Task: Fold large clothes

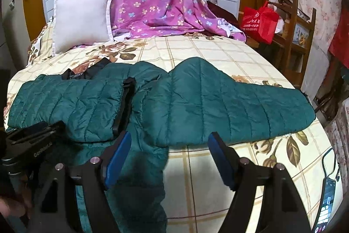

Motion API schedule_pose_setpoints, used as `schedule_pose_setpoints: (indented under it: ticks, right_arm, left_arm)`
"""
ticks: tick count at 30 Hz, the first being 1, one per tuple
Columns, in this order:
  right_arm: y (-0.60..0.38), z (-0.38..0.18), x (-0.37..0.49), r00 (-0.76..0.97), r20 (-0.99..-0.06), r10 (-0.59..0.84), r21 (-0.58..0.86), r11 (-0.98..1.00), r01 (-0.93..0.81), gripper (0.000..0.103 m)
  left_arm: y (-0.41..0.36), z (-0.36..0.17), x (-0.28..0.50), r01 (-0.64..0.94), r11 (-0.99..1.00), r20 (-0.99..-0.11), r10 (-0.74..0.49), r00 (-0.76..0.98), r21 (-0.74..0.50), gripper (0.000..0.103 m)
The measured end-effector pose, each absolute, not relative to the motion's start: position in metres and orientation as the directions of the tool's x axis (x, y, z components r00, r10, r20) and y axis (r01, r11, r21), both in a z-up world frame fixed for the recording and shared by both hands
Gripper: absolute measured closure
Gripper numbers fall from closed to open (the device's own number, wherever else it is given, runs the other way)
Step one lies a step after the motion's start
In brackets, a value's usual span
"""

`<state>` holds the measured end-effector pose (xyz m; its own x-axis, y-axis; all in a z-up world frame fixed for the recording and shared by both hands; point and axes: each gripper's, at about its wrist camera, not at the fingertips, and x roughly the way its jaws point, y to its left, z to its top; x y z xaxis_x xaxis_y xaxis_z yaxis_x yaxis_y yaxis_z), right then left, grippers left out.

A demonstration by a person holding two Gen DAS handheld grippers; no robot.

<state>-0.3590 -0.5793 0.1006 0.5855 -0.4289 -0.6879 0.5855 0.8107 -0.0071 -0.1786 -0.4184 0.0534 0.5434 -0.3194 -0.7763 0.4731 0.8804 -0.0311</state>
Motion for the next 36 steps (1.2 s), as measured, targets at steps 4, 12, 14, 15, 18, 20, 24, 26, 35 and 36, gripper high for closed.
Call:
schedule_pose_setpoints:
  ticks: [4, 12, 14, 15, 18, 20, 24, 26, 35, 36]
  right_arm:
    - [-0.584, 0.097, -0.361, 0.574, -0.696, -0.431, -0.004, 0.802, 0.597, 0.025]
    - [-0.590, 0.097, -0.365, 0.570, -0.690, -0.445, -0.006, 0.792, 0.611, 0.025]
    - [-0.592, 0.095, -0.367, 0.568, -0.693, -0.443, 0.000, 0.788, 0.615, 0.025]
    - [-0.593, 0.095, -0.368, 0.567, -0.695, -0.442, 0.004, 0.786, 0.618, 0.025]
    - [-0.599, 0.092, -0.370, 0.559, -0.699, -0.446, 0.008, 0.777, 0.630, 0.025]
    - [-0.602, 0.091, -0.371, 0.555, -0.703, -0.445, 0.014, 0.771, 0.636, 0.025]
    - [-0.606, 0.090, -0.373, 0.554, -0.703, -0.446, 0.020, 0.766, 0.642, 0.025]
    - [-0.607, 0.090, -0.373, 0.553, -0.703, -0.447, 0.019, 0.765, 0.643, 0.025]
    - [-0.610, 0.088, -0.376, 0.543, -0.710, -0.449, 0.018, 0.760, 0.650, 0.025]
    - [-0.611, 0.088, -0.376, 0.543, -0.708, -0.451, 0.017, 0.758, 0.652, 0.025]
  left_arm:
    - [-0.411, 0.067, -0.186, 0.480, 0.875, -0.753, -0.358, 0.552, -0.063, 0.080]
    - [-0.411, 0.078, -0.198, 0.499, 0.863, -0.733, -0.389, 0.558, -0.078, 0.080]
    - [-0.412, 0.075, -0.198, 0.502, 0.862, -0.739, -0.384, 0.554, -0.071, 0.080]
    - [-0.412, 0.074, -0.199, 0.503, 0.862, -0.741, -0.381, 0.553, -0.068, 0.080]
    - [-0.413, 0.070, -0.201, 0.500, 0.862, -0.746, -0.382, 0.545, -0.076, 0.080]
    - [-0.414, 0.068, -0.201, 0.500, 0.863, -0.749, -0.378, 0.544, -0.073, 0.080]
    - [-0.416, 0.068, -0.201, 0.499, 0.863, -0.747, -0.378, 0.547, -0.071, 0.080]
    - [-0.416, 0.068, -0.201, 0.497, 0.865, -0.744, -0.377, 0.552, -0.070, 0.080]
    - [-0.419, 0.068, -0.204, 0.504, 0.861, -0.745, -0.382, 0.547, -0.071, 0.080]
    - [-0.419, 0.068, -0.204, 0.505, 0.860, -0.744, -0.388, 0.544, -0.080, 0.080]
